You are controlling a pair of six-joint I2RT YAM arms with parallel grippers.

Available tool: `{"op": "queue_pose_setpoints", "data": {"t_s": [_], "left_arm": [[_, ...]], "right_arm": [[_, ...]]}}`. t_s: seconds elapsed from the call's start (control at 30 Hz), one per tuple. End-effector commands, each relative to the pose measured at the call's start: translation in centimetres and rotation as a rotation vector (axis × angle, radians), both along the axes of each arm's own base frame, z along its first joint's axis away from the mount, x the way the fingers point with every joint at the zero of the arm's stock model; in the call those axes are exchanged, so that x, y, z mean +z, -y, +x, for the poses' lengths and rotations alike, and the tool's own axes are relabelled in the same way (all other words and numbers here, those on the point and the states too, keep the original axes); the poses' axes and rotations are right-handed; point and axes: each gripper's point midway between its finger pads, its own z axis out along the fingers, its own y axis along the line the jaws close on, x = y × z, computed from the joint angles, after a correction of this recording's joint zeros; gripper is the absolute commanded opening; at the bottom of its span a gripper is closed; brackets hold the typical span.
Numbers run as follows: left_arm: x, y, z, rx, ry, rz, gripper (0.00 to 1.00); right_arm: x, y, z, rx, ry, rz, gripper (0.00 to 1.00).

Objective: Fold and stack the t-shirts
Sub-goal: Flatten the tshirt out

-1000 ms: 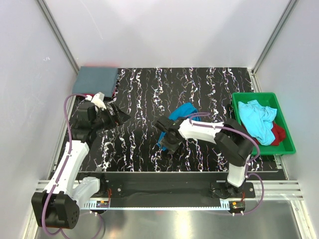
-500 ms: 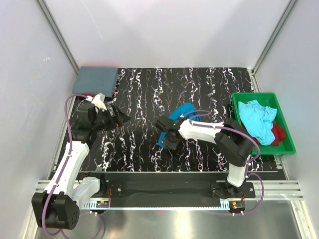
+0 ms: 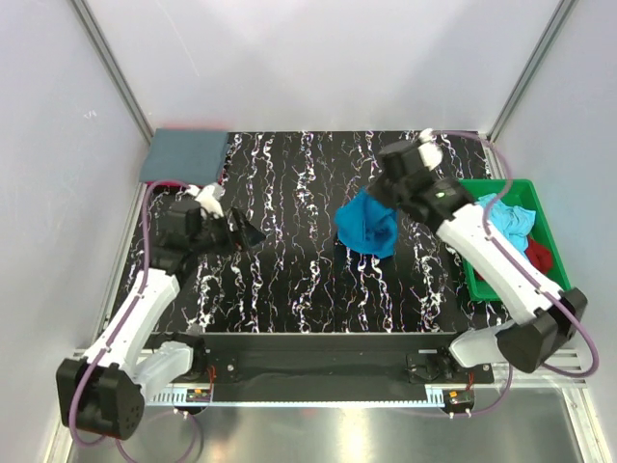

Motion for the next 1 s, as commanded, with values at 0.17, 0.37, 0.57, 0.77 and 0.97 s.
{"op": "queue_pose_setpoints", "data": {"t_s": [0.17,0.37,0.57,0.77,0.97], "left_arm": [[0.8,6.3,1.8,-0.111,0.052,-0.019,0.79],[-1.8,12.8,2.8,-0.234,-0.003,0.016,0.74],[-3.2,19.4,4.3,-0.322,0.014,-0.009,0.70],[-6.7,23.3,5.3,-0.342,-0.019,0.004,0.77],[-9.4,26.1,6.2,-0.351,-0.079,0.002,0.81]], "right_arm": [[3.8,10.7,0.8,-0.146,0.065,-0.216,0.00],[4.2,13.9,0.5,-0.193,0.079,-0.257,0.00],[6.3,14.7,0.2,-0.196,0.132,-0.249,0.00],[6.0,14.1,0.5,-0.164,0.141,-0.211,0.00],[4.9,13.6,0.2,-0.139,0.136,-0.187,0.00]]}}
